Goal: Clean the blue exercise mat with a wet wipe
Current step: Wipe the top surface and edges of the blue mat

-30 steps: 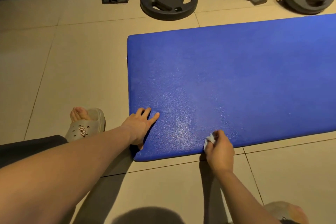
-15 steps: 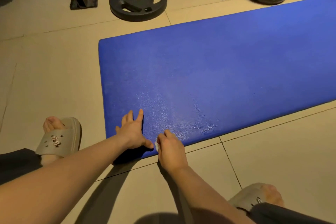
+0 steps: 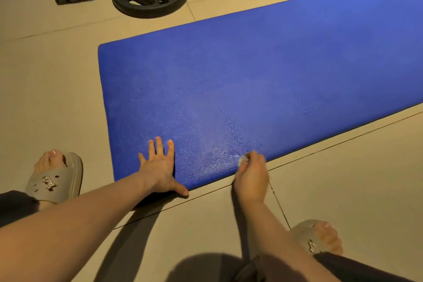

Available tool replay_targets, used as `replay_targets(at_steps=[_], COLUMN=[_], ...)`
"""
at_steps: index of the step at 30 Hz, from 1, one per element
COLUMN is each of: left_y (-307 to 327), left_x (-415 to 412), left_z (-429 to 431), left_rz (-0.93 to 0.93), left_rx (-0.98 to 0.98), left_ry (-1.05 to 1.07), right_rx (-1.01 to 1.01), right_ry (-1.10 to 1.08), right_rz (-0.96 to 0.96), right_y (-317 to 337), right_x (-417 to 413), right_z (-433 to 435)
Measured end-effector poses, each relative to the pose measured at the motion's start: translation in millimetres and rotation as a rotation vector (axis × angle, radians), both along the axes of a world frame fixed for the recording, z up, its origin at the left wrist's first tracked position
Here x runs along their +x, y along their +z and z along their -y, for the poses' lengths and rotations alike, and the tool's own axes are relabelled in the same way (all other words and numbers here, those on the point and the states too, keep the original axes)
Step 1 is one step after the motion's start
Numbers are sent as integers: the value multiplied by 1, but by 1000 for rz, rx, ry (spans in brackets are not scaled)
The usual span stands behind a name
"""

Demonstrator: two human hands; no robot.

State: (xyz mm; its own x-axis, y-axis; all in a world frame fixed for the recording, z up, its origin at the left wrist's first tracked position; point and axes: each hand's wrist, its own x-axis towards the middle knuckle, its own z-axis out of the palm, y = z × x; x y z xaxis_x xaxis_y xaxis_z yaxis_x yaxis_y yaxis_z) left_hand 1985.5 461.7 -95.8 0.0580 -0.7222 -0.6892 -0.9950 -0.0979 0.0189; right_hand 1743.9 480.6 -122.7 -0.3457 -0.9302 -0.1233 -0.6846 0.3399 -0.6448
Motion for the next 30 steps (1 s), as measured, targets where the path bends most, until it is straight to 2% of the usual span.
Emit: replay_targets(at_steps=[2, 6, 8, 13, 17, 20, 23, 26, 28, 30], left_y=[6, 8, 5, -1, -2, -1, -3, -4, -4, -2], left_x=[0, -10, -15, -20, -22, -24, -23, -21, -20, -22], left_z=[6, 8, 7, 7, 8, 10, 9, 8, 9, 10], left_rz=[-4, 33, 48, 35, 29, 33, 24, 28, 28, 43], left_rx=[18, -23, -34, -42, -24, -8, -17, -41, -42, -28], left_ry=[2, 32, 43, 97, 113, 119, 135, 131, 122, 111], right_rx=[0, 0, -12, -1, 107, 108, 65, -18, -5, 13], right_ry=[166, 424, 395, 62, -136, -49, 229, 407, 411, 273], right_rz=[38, -58, -101, -258, -204, -161, -109, -161, -226, -267], right_y=[1, 6, 7, 5, 7, 8, 8, 5, 3, 9], right_x=[41, 75, 53, -41, -66, -18, 43, 50, 24, -14], right_z=[-17, -31, -19, 35, 50, 28, -6, -14, 1, 22])
